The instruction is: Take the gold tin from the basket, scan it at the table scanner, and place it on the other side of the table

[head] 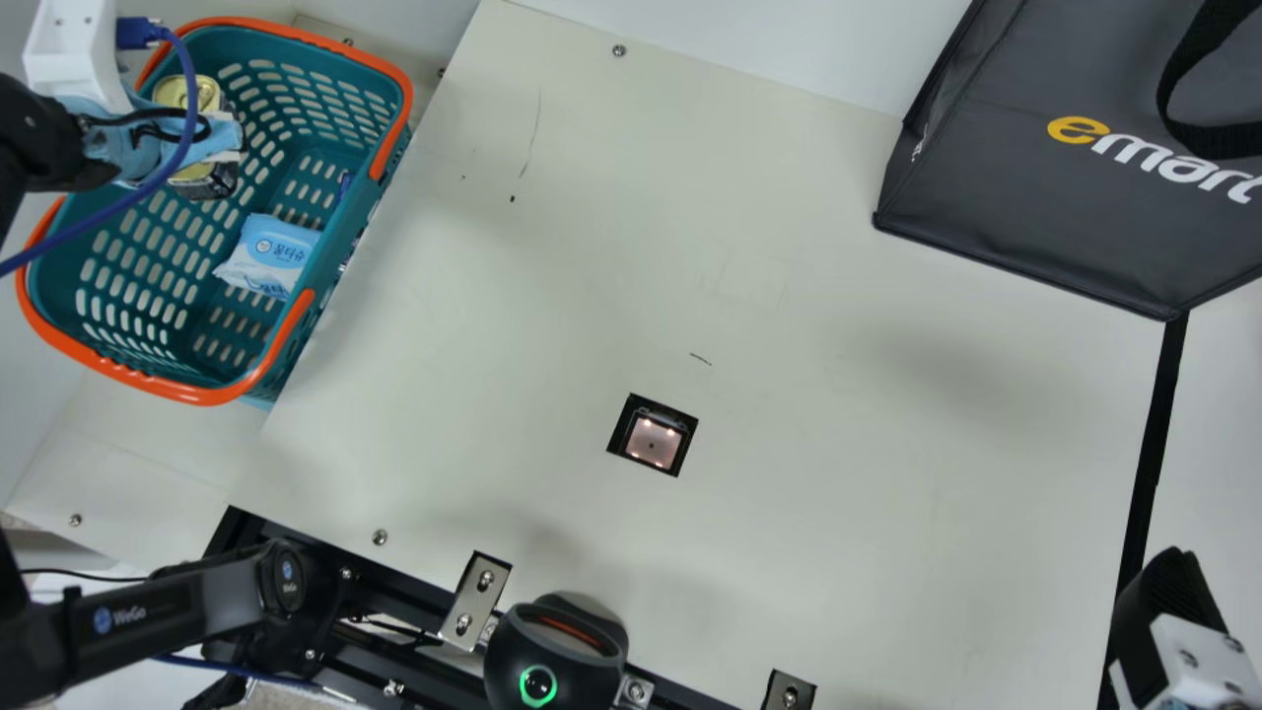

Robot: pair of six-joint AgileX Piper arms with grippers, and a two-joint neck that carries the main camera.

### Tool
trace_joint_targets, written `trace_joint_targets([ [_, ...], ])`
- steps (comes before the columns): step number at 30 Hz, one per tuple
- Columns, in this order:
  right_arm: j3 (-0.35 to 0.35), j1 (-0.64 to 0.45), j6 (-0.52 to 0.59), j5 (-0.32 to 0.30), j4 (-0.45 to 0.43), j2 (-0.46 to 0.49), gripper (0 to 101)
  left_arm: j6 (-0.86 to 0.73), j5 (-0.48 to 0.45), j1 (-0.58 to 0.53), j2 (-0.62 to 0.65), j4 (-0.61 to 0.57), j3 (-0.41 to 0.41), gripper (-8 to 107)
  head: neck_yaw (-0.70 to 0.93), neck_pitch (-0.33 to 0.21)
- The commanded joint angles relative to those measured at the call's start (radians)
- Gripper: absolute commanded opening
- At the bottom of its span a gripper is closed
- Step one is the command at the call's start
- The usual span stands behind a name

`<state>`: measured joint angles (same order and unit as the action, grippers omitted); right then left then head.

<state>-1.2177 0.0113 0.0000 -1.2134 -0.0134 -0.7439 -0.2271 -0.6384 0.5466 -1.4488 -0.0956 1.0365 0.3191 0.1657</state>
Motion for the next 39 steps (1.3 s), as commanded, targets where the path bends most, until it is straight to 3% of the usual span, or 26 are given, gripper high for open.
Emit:
trace_joint_targets([
  [1, 0.000, 0.000, 0.000, 0.000, 0.000, 0.000, 95, 0.028, -0.023, -0.023, 0.050, 0.027, 0.000, -8, 0.002, -0.027],
  [14, 0.000, 0.000, 0.000, 0.000, 0.000, 0.000, 95, 0.233, -0.152, -0.260, 0.195, 0.176, 0.033, -8, 0.002, -0.027],
  [39, 0.000, 0.000, 0.000, 0.000, 0.000, 0.000, 95, 0.614, -0.336, -0.839, 0.227, 0.266, 0.097, -8, 0.002, -0.027],
])
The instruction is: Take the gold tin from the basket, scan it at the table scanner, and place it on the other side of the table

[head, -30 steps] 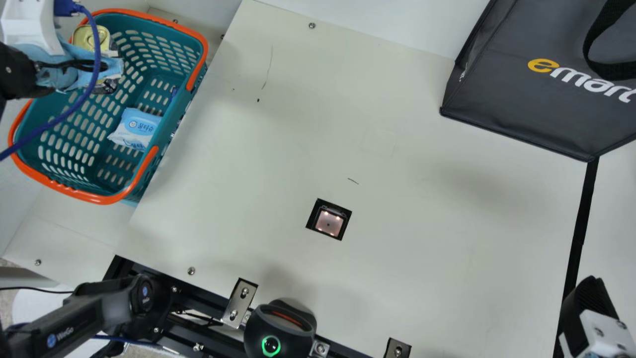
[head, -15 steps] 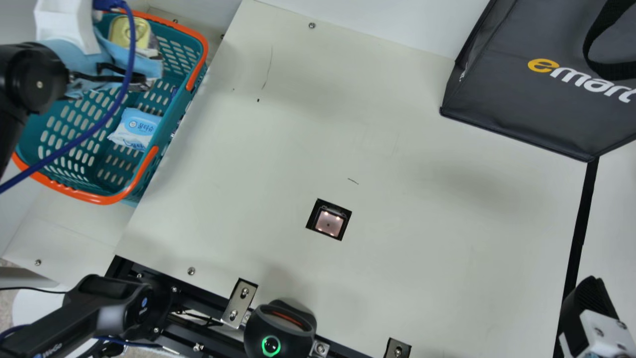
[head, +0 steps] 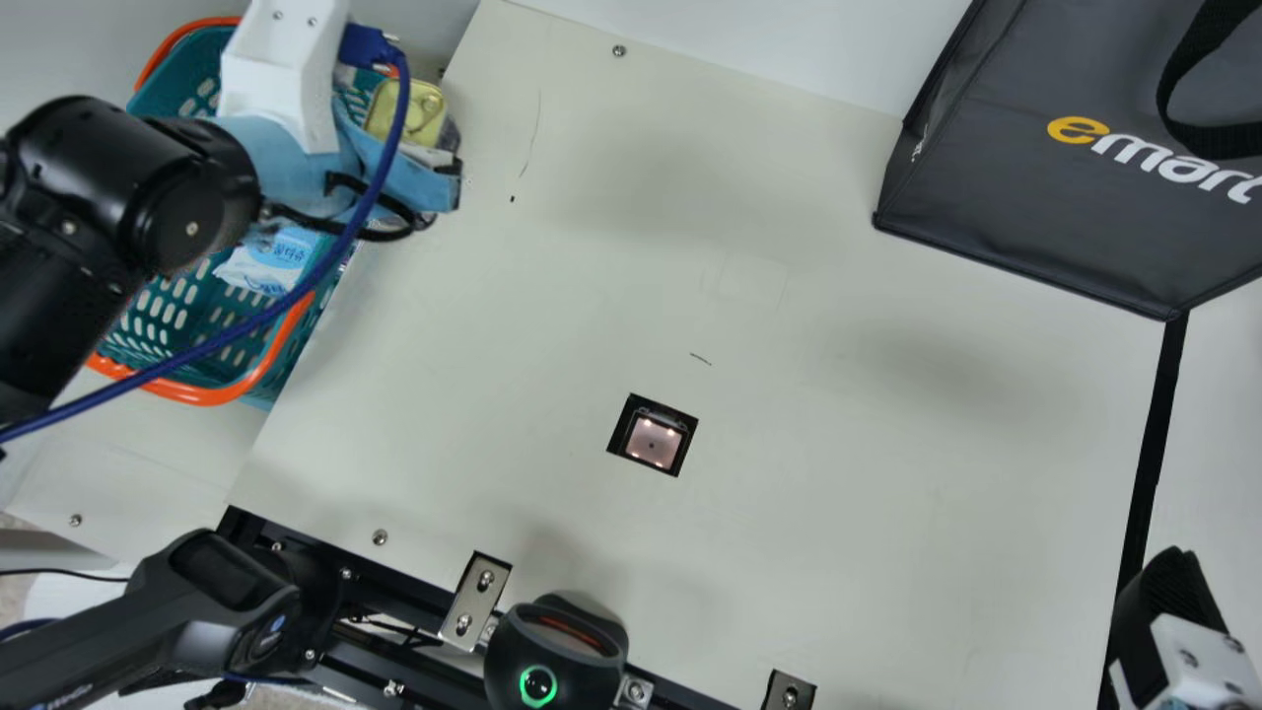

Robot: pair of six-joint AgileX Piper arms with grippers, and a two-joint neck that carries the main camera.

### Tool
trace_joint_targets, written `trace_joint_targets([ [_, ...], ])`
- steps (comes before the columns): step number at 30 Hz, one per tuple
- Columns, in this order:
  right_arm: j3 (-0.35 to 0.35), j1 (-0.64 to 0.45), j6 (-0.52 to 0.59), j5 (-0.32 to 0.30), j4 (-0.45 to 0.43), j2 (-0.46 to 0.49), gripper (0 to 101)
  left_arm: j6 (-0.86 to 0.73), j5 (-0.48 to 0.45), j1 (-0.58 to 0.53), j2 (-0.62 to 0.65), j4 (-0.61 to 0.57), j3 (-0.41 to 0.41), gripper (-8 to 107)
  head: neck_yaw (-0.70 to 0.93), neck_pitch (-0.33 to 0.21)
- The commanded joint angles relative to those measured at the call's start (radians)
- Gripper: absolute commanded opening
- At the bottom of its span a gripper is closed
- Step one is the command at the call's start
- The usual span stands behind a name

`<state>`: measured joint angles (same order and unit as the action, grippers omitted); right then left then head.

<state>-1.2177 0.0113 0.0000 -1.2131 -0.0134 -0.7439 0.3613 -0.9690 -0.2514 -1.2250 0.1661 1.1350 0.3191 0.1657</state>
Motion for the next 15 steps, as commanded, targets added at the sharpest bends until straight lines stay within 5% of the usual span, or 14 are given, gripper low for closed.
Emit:
trace_joint_targets([
  [1, 0.000, 0.000, 0.000, 0.000, 0.000, 0.000, 95, 0.043, -0.011, -0.062, 0.008, 0.009, -0.003, -8, 0.002, -0.027],
  [15, 0.000, 0.000, 0.000, 0.000, 0.000, 0.000, 95, 0.322, -0.085, -0.355, 0.069, 0.074, -0.053, -8, 0.002, -0.027],
])
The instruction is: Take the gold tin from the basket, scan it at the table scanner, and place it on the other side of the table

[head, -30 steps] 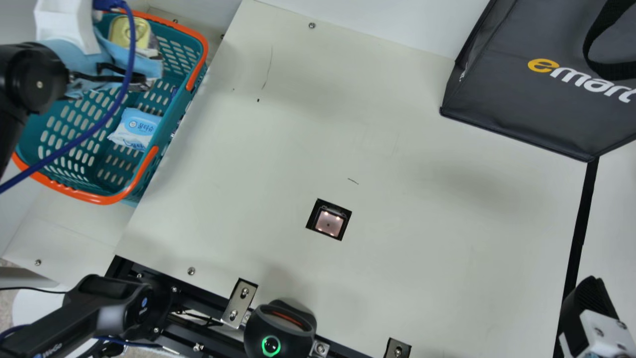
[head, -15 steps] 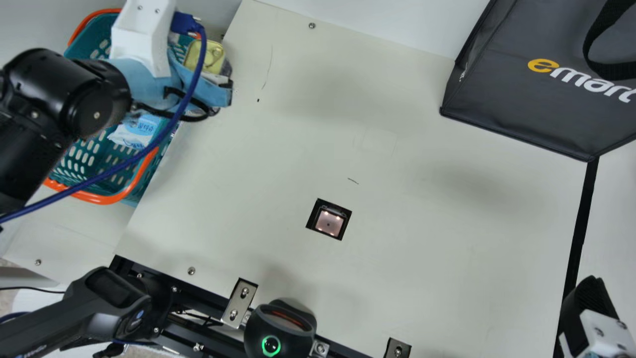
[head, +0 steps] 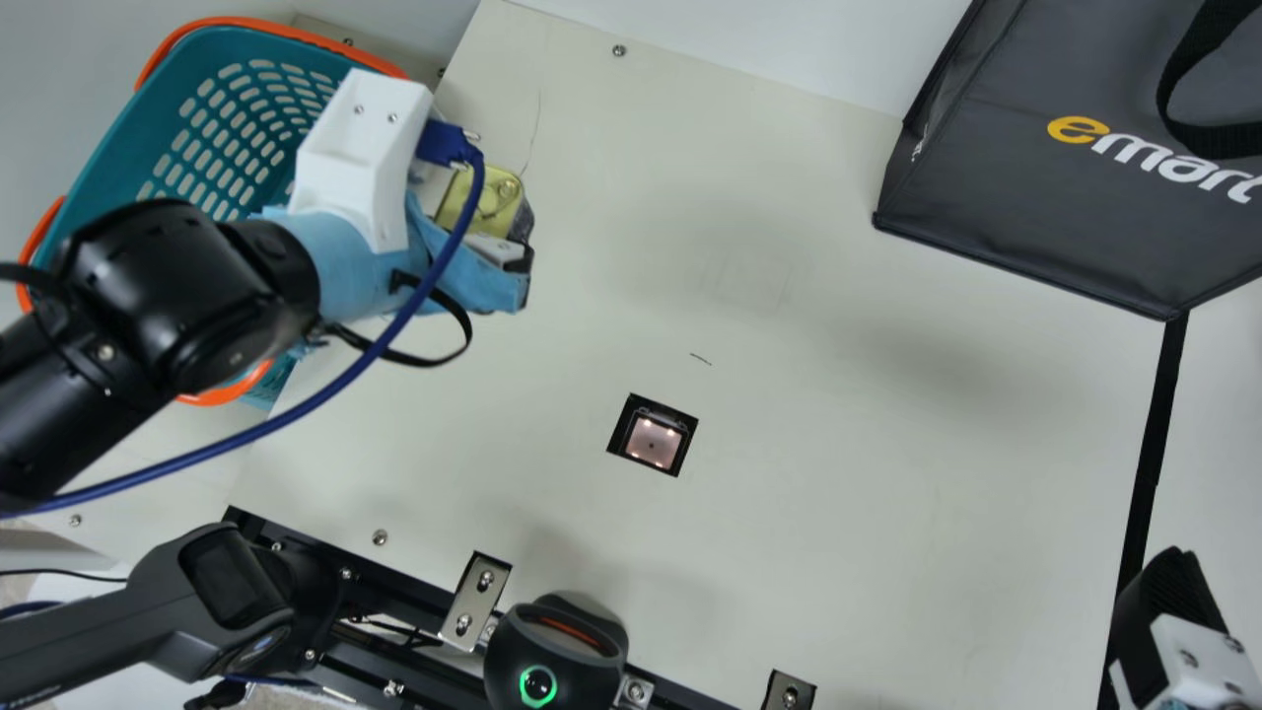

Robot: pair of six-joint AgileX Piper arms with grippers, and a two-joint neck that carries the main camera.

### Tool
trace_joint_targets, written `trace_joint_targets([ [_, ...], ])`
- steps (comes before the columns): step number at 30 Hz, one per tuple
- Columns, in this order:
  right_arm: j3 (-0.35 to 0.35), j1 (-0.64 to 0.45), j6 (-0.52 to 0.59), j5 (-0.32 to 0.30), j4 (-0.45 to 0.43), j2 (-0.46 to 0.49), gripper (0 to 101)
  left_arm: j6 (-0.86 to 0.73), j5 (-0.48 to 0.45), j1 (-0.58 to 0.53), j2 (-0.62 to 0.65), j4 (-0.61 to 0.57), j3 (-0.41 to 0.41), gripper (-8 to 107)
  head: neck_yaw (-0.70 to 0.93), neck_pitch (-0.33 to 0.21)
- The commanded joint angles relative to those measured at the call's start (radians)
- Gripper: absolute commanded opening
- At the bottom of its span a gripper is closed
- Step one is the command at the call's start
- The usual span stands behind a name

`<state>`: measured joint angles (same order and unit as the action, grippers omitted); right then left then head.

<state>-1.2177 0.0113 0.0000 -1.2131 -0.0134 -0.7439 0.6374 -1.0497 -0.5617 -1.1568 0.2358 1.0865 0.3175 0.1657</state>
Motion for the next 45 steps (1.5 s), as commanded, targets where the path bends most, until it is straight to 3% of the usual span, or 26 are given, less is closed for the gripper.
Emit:
trace_joint_targets([
  [1, 0.000, 0.000, 0.000, 0.000, 0.000, 0.000, 95, 0.069, -0.009, -0.067, 0.004, 0.010, -0.009, -8, 0.004, -0.027],
  [14, 0.000, 0.000, 0.000, 0.000, 0.000, 0.000, 95, 0.386, -0.052, -0.357, 0.012, 0.084, -0.055, -8, 0.004, -0.027],
  [26, 0.000, 0.000, 0.000, 0.000, 0.000, 0.000, 95, 0.630, -0.014, -0.562, -0.036, 0.146, -0.092, -8, 0.004, -0.027],
  [35, 0.000, 0.000, 0.000, 0.000, 0.000, 0.000, 95, 0.740, 0.038, -0.652, -0.086, 0.184, -0.141, -8, 0.004, -0.027],
  [45, 0.000, 0.000, 0.000, 0.000, 0.000, 0.000, 95, 0.778, 0.109, -0.671, -0.148, 0.191, -0.186, -8, 0.004, -0.027],
])
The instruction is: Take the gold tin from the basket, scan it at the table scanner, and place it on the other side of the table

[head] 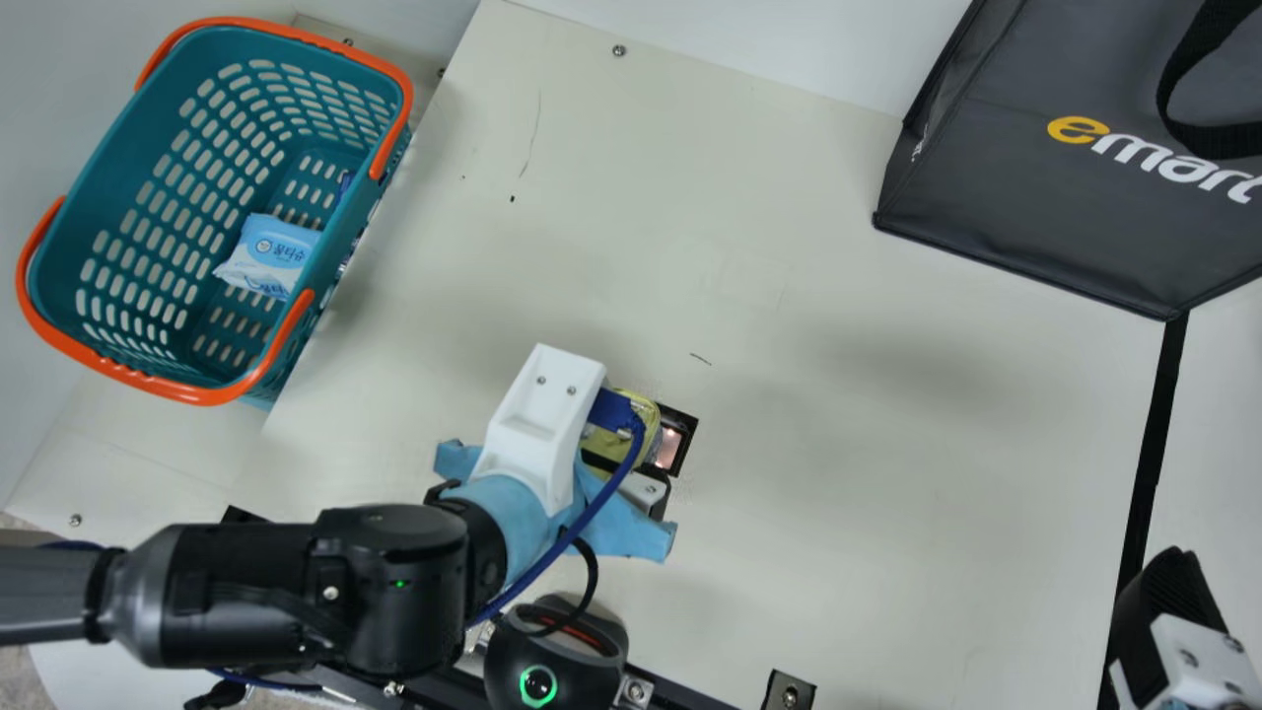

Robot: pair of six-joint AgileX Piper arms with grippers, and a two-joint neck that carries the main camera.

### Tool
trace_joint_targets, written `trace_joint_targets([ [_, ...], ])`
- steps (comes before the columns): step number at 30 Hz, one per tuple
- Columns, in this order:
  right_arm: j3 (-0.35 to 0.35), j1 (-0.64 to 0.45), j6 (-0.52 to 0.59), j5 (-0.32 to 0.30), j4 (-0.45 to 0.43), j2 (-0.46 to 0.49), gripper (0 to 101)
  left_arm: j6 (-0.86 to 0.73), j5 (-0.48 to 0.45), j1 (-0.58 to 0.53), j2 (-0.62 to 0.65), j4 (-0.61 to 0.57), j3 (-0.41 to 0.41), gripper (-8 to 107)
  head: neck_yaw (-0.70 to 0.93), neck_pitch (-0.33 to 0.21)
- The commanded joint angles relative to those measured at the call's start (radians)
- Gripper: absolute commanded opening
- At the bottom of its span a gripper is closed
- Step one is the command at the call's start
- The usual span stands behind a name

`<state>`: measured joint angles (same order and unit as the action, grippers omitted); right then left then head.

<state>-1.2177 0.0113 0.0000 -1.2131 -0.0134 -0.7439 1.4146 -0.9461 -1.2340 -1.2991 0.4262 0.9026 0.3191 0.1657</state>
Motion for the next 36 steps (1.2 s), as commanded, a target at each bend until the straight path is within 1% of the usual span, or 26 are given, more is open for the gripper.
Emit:
trace_joint_targets([
  [1, 0.000, 0.000, 0.000, 0.000, 0.000, 0.000, 95, 0.002, 0.012, 0.002, -0.012, 0.001, -0.005, -8, 0.002, -0.027],
  [5, 0.000, 0.000, 0.000, -0.001, 0.000, 0.000, 95, 0.001, 0.032, 0.012, -0.043, 0.000, 0.004, -8, 0.002, -0.027],
  [10, 0.000, 0.000, 0.000, -0.001, 0.000, 0.000, 95, -0.020, 0.054, 0.041, -0.105, 0.000, 0.057, -8, 0.002, -0.027],
  [18, 0.000, 0.000, 0.000, -0.001, 0.000, 0.000, 95, -0.069, 0.069, 0.097, -0.246, -0.001, 0.197, -8, 0.002, -0.027],
  [25, 0.000, 0.000, 0.000, -0.001, 0.000, 0.000, 95, -0.086, 0.071, 0.123, -0.382, -0.004, 0.323, -8, 0.002, -0.027],
  [31, 0.000, 0.000, 0.000, -0.001, 0.000, 0.000, 95, -0.068, 0.071, 0.129, -0.490, -0.003, 0.413, -8, 0.002, -0.027],
  [36, 0.000, 0.000, 0.000, -0.001, 0.000, 0.000, 95, -0.022, 0.064, 0.126, -0.566, 0.019, 0.472, -8, 0.002, -0.027],
])
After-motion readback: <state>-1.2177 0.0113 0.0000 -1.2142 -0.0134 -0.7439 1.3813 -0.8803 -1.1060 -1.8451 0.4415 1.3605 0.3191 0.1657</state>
